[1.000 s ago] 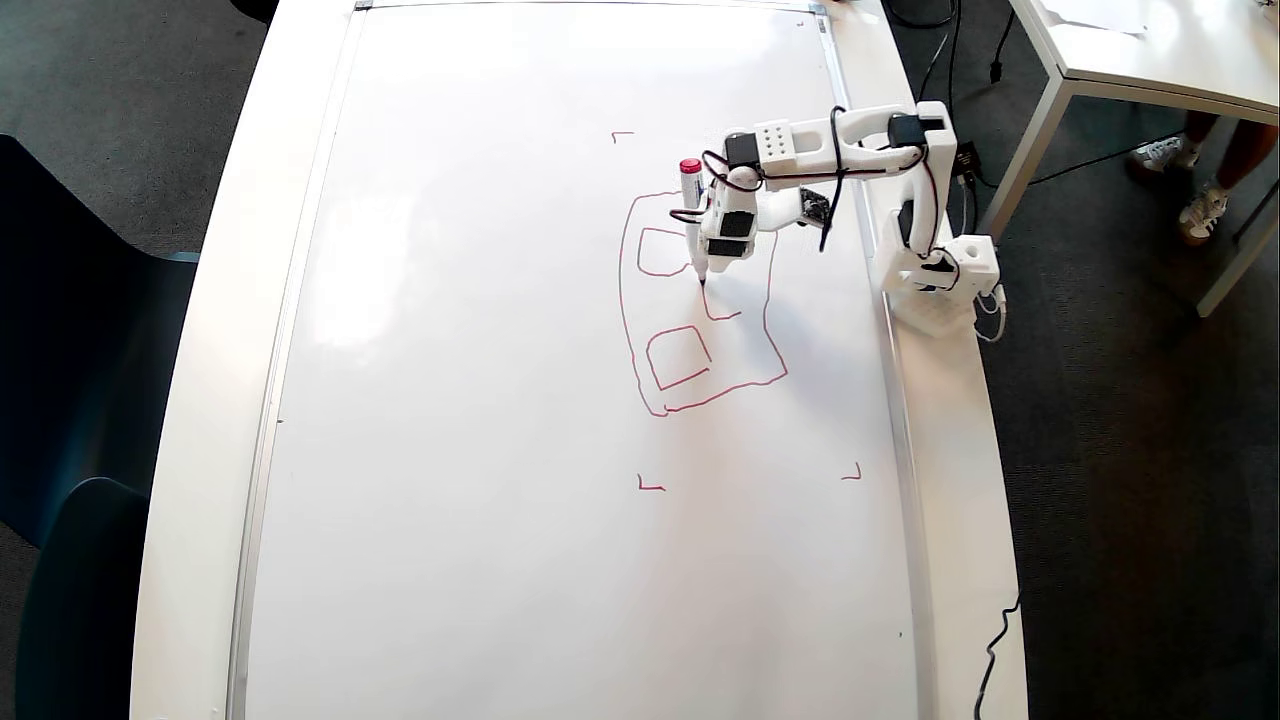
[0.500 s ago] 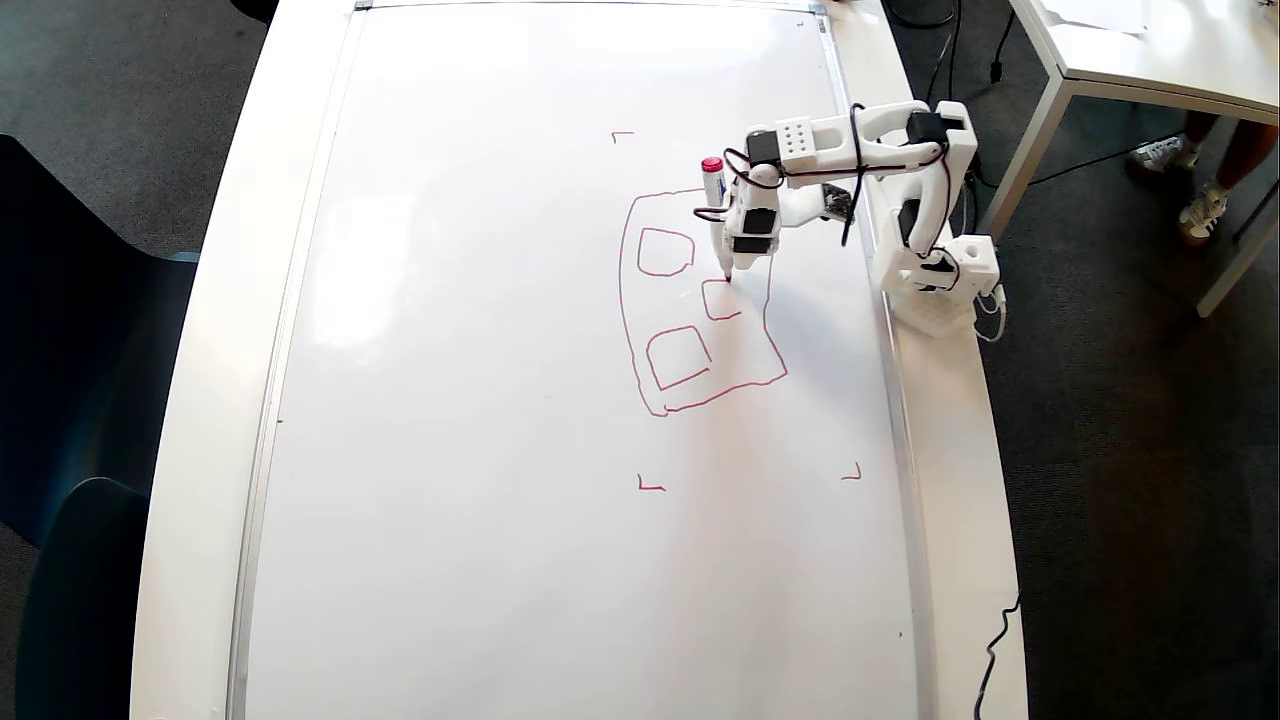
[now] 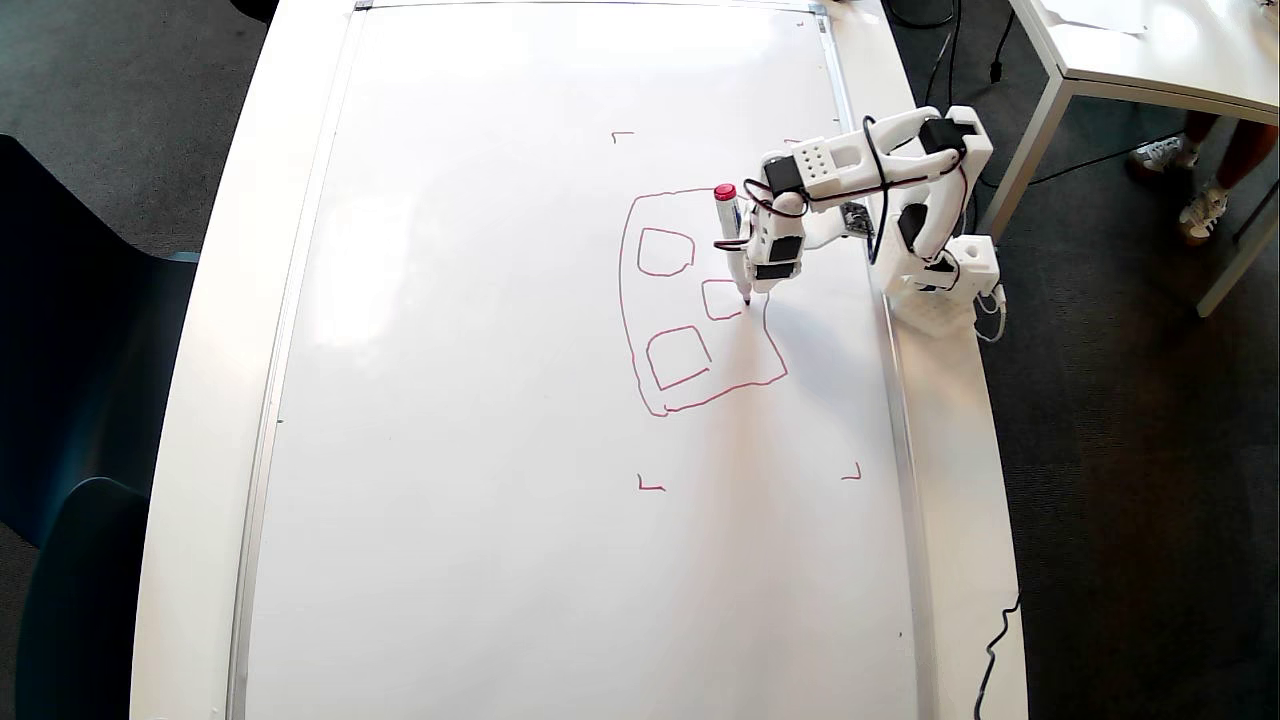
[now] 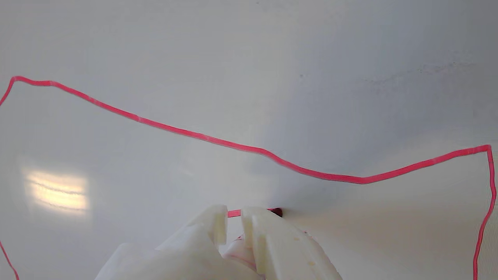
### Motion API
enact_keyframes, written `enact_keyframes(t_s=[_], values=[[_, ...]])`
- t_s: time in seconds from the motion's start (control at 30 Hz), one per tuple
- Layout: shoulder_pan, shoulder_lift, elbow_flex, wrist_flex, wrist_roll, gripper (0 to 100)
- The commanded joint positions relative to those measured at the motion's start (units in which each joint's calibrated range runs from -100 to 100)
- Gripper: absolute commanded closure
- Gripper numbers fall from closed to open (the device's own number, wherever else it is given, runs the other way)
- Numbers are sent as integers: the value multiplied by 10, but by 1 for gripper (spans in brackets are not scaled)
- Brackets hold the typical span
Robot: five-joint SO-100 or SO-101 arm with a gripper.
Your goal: Draw on a whiteboard a robot head using a pen attached to the gripper
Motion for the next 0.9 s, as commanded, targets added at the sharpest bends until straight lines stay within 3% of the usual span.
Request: enact_keyframes(t_s=[0.0, 0.33, 0.53, 0.87], values=[[-17, -3, -17, 0, -5, 99], [-6, -3, -104, 8, -18, 99], [12, 11, -264, 104, -2, 99], [21, 231, -522, 104, -5, 99]])
